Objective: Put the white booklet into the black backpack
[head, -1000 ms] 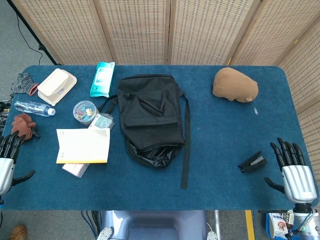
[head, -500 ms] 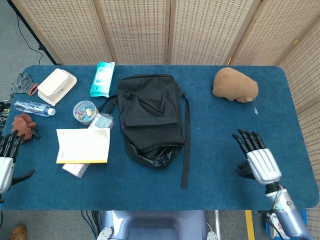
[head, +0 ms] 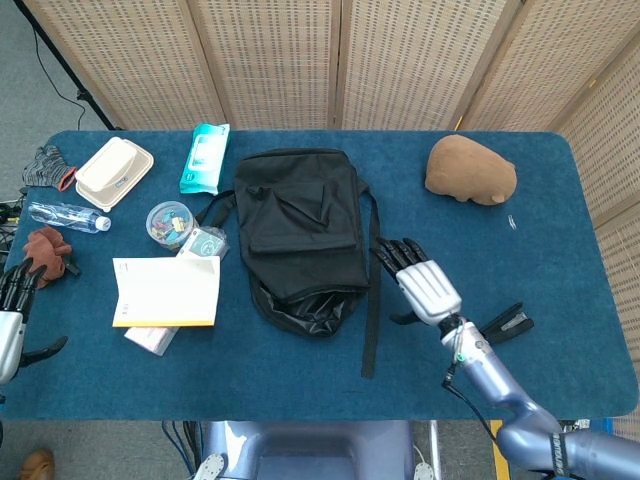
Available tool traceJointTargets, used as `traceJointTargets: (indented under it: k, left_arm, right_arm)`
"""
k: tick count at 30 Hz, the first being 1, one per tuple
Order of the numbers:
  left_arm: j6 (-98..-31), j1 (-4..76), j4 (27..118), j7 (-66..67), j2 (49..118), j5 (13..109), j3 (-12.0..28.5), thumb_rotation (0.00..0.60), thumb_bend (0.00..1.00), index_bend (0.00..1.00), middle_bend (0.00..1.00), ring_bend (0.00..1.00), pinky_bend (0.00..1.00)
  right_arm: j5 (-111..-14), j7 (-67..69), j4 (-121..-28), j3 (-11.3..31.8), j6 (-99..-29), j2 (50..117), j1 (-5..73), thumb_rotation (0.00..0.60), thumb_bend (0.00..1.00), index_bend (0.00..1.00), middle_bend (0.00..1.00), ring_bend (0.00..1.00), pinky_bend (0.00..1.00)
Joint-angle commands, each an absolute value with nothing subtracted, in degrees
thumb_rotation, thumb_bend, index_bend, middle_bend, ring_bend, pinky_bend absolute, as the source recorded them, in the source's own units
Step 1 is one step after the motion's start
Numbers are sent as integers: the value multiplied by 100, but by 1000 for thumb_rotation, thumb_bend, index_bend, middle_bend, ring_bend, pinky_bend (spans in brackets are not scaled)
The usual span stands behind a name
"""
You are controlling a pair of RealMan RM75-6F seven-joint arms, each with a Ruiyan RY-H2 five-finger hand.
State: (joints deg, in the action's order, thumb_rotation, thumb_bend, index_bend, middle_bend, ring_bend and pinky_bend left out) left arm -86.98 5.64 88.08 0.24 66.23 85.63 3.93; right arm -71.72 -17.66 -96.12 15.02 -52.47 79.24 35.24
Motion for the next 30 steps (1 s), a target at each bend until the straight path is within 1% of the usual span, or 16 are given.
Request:
traceJointTargets:
  k: [1,7,10,12,16,17,19,23,24,27,30]
  left_arm:
    - [-8600,598,8777,-48,6602,8478,424,600,0,0,0,0,0]
    - [-8520,626,8749,-96,6596,8383,459,600,0,0,0,0,0]
    - [-8535,617,8741,-113,6593,8357,475,600,0,0,0,0,0]
    - [-8522,621,8742,-117,6594,8337,482,600,0,0,0,0,0]
    - [-8439,658,8718,-56,6629,8341,455,600,0,0,0,0,0]
    - [-8421,666,8709,-35,6643,8349,444,600,0,0,0,0,0]
    - [-8387,687,8687,9,6678,8379,418,600,0,0,0,0,0]
    - [-8367,741,8593,7,6769,8537,360,600,0,0,0,0,0]
    - [-8349,759,8572,5,6793,8576,342,600,0,0,0,0,0]
    - [-8254,870,8464,-34,6891,8821,241,600,0,0,0,0,0]
    - [-8181,977,8325,3,7013,9013,177,600,0,0,0,0,0]
  right_arm:
    - [-6455,-2238,-9107,1664,-4864,8637,4100,600,0,0,0,0,9]
    - [-6081,-2521,-8724,1677,-4848,9044,4458,600,0,12,0,0,14]
    - [-6045,-2426,-8495,1708,-4947,9226,4556,600,0,67,11,0,75]
    - [-6073,-2343,-8426,1704,-4994,9276,4577,600,0,100,51,10,115]
    - [-6143,-2101,-8297,1695,-5011,9351,4636,600,2,174,173,111,218]
    - [-6156,-2066,-8244,1690,-5005,9372,4656,600,17,198,202,138,249]
    - [-6169,-1947,-8120,1693,-4977,9423,4700,600,73,243,245,175,283]
    - [-6243,-1728,-7900,1721,-5019,9523,4759,600,263,353,357,273,354]
    - [-6281,-1694,-7848,1722,-5052,9544,4768,600,320,390,391,302,379]
    - [-6394,-1631,-7732,1720,-5159,9559,4795,600,450,498,476,370,440]
    - [-6495,-1572,-7711,1717,-5278,9545,4789,600,521,574,543,426,493]
